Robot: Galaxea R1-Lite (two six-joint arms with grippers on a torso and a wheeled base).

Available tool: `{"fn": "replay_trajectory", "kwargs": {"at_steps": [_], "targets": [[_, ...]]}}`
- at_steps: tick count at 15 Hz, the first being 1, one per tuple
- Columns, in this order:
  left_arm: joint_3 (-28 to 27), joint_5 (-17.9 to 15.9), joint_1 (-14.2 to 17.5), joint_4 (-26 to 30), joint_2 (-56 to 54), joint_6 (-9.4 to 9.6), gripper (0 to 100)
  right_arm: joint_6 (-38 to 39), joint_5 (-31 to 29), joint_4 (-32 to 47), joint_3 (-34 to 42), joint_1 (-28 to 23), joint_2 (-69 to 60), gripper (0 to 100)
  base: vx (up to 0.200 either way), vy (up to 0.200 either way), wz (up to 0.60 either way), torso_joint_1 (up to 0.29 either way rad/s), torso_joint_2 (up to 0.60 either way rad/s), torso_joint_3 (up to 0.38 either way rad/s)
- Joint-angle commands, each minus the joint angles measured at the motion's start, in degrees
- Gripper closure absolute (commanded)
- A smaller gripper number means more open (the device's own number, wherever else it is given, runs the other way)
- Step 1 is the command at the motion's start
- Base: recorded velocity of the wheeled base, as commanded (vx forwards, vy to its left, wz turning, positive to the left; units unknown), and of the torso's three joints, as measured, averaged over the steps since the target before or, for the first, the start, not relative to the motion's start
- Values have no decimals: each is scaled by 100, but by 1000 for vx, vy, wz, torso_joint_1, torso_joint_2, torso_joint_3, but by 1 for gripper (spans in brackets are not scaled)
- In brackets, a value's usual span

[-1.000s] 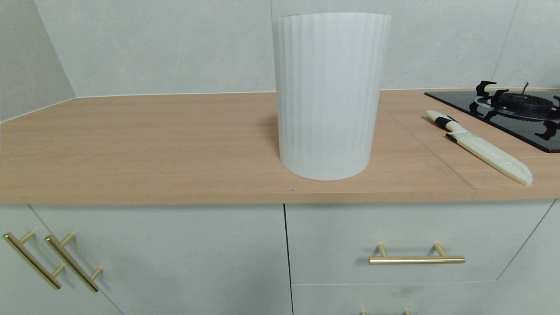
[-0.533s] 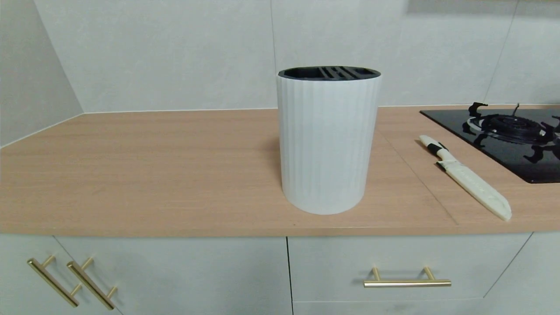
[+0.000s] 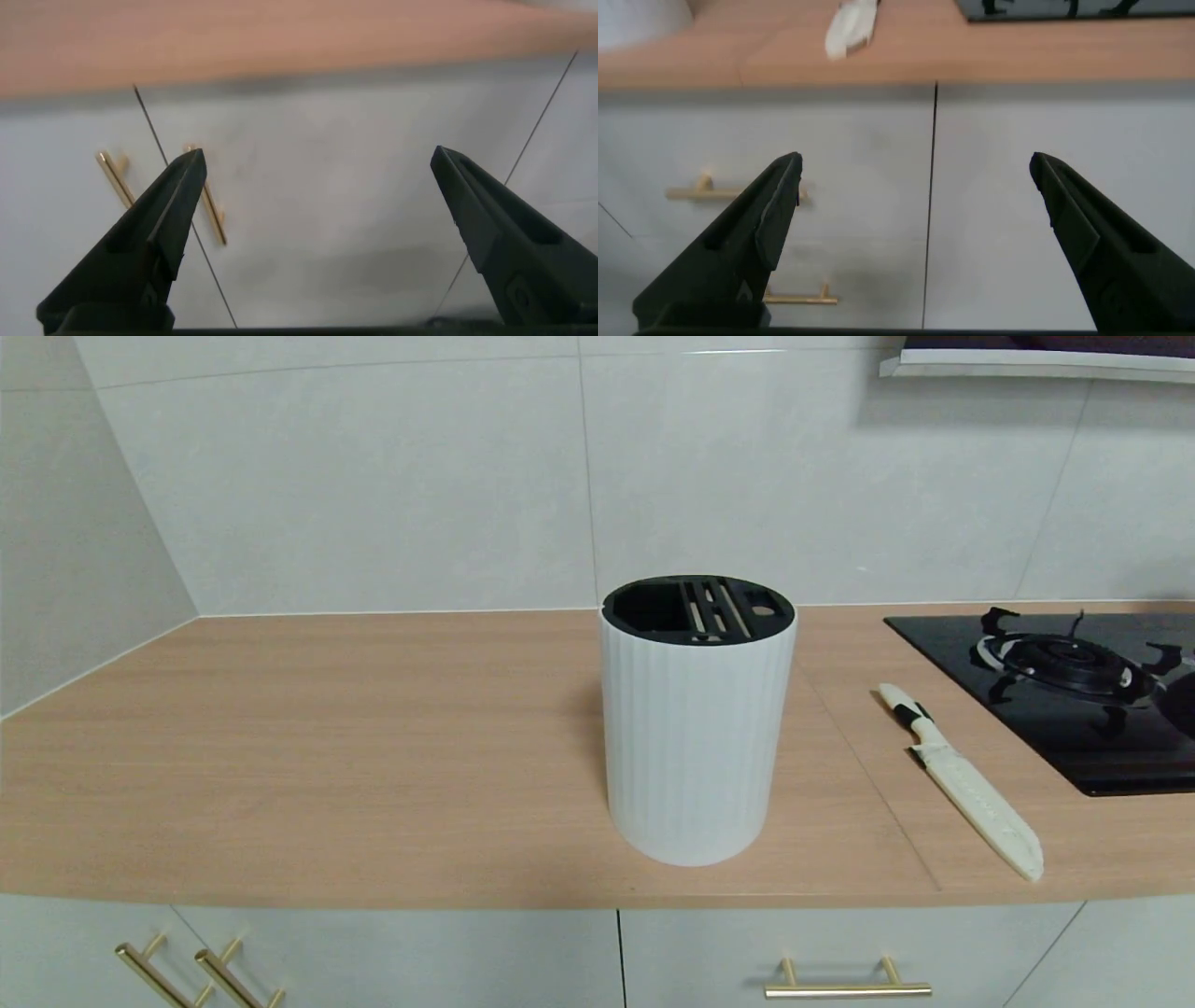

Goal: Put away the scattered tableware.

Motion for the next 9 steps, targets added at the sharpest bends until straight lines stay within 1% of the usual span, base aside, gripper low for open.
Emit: {"fn": "replay_trajectory", "kwargs": {"at_steps": [1,9], "targets": [[-2,5,1,2,2,0,0,-1,4,1,0,4,7,0,0,0,0,212,-505,-281],[-2,-4,1,2,2,0,0,-1,4,1,0,4,7,0,0,0,0,233,-510,-283]]}}
